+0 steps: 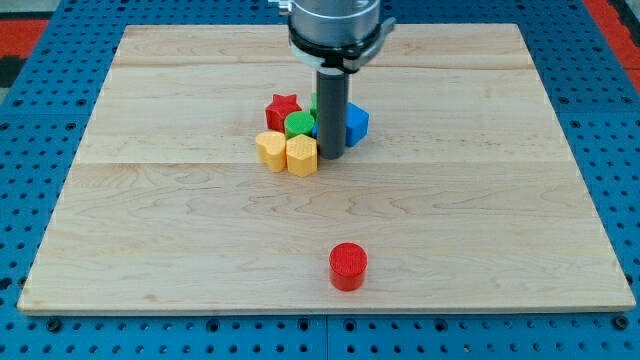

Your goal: Place the arm left to the red circle

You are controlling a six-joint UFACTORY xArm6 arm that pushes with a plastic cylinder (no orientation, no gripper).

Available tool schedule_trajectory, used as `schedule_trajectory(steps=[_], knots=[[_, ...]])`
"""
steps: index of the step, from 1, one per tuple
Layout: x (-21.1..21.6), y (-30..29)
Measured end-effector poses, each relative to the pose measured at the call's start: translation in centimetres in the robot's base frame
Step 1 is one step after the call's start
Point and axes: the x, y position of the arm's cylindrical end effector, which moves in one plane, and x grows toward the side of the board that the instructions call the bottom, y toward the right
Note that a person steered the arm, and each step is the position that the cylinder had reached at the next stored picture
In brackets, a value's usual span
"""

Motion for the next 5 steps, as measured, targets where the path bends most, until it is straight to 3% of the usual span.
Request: schedule_trajectory(steps=[2,5], knots=[[6.1,14.3],[6.5,16.3]])
